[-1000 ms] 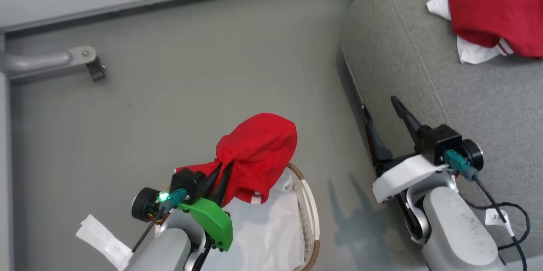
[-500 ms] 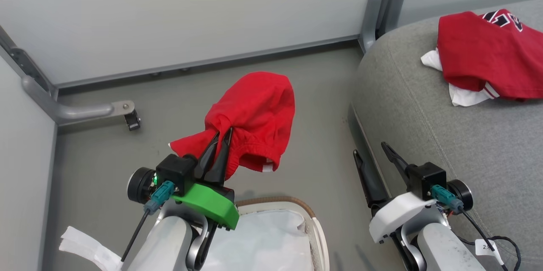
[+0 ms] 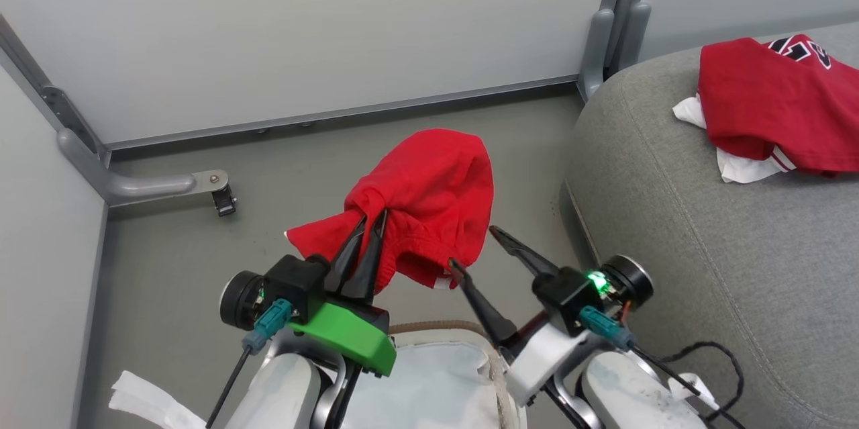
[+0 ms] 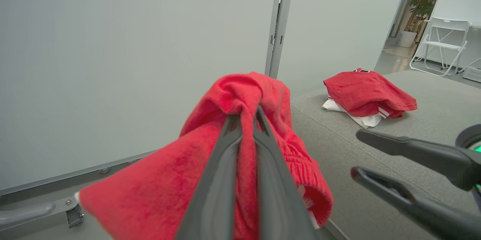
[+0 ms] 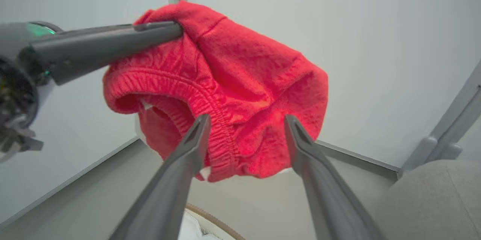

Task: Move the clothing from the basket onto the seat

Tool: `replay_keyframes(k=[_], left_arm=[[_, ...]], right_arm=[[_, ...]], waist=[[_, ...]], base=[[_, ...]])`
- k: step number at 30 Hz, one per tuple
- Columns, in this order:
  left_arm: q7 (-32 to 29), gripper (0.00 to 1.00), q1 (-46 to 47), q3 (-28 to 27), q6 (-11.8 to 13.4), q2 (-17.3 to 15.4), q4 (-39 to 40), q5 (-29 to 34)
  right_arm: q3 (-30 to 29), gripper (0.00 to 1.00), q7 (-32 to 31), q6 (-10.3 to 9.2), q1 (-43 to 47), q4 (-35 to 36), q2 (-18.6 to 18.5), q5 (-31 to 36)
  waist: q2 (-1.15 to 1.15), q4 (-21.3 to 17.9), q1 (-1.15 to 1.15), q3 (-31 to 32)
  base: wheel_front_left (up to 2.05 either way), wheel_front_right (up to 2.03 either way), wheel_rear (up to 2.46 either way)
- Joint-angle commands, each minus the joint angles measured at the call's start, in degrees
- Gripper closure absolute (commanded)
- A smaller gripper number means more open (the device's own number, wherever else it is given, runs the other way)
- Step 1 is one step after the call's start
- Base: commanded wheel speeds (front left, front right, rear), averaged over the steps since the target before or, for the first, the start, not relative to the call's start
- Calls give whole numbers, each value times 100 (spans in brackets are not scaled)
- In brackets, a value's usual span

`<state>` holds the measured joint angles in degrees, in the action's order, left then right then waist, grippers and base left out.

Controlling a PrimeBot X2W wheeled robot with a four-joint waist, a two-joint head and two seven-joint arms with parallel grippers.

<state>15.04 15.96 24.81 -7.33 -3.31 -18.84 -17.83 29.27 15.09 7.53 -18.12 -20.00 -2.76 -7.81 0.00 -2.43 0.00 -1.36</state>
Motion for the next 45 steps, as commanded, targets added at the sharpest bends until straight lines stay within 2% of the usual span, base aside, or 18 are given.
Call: replay_keyframes(k=[1, 8, 15, 20, 21, 22, 23, 24, 32, 38, 39, 40, 41, 45], left_arm=[[18, 100, -53, 39, -17, 2, -10, -27], [18, 100, 28, 463, -21, 27, -39, -209], [19, 100, 97, 895, -21, 33, -31, -406], [18, 100, 177, 1183, -22, 34, 23, -552], [18, 100, 181, 1233, -22, 36, 27, -578], [18, 100, 189, 1268, -22, 35, 29, -590], [18, 100, 206, 1315, -22, 36, 34, -620], [18, 100, 220, 1345, -22, 36, 42, -639], [18, 100, 267, 1429, -22, 37, 36, -761], [18, 98, 214, 1359, -22, 36, 17, -718], [18, 64, 196, 1321, -23, 36, 38, -693], [18, 3, 160, 1296, -23, 35, 38, -683], [16, 0, 141, 1270, -23, 35, 35, -650], [11, 0, 67, 1042, -23, 3, -12, -471]], right_arm=[[195, 0, 11, -8, -172, 28, -26, 66], [880, 0, 11, -8, -832, -711, -17, 368], [1041, 0, 11, -8, -1142, -1402, -25, 507], [1161, 0, 11, -8, -1213, -1598, -25, 286], [1184, 16, 11, -8, -1227, -1616, -24, 227], [1198, 65, 11, -8, -1238, -1626, -25, 188], [1215, 87, 11, -8, -1251, -1621, -24, 157], [1219, 100, 11, -8, -1255, -1627, -24, 135], [1146, 100, 11, -8, -1321, -1639, -25, -147], [926, 100, 11, -8, -1136, -1512, -25, -193], [890, 100, 11, -8, -1121, -1466, -26, -193], [832, 100, 11, -8, -1092, -1417, -24, -179], [783, 100, 11, -8, -1058, -1365, -27, -182], [527, 100, 11, -8, -918, -1137, -27, -114]], waist=[[0, 34, 0, -4], [0, 246, 0, 10], [0, 527, 0, 22], [0, 698, 0, 31], [0, 727, 0, 32], [0, 748, 0, 32], [0, 772, 0, 30], [0, 793, 0, 30], [0, 887, 0, -10], [0, 763, 0, -10], [0, 716, 0, -12], [0, 654, 0, -17], [0, 577, 0, -27], [0, 123, 0, -65]], base=[[0, 0, 0], [0, 0, 0], [0, 0, 0], [0, 0, 0], [0, 0, 0], [0, 0, 0], [0, 0, 0], [0, 0, 0], [0, 0, 0], [0, 0, 0], [0, 0, 0], [0, 0, 0], [0, 0, 0], [0, 0, 0]])
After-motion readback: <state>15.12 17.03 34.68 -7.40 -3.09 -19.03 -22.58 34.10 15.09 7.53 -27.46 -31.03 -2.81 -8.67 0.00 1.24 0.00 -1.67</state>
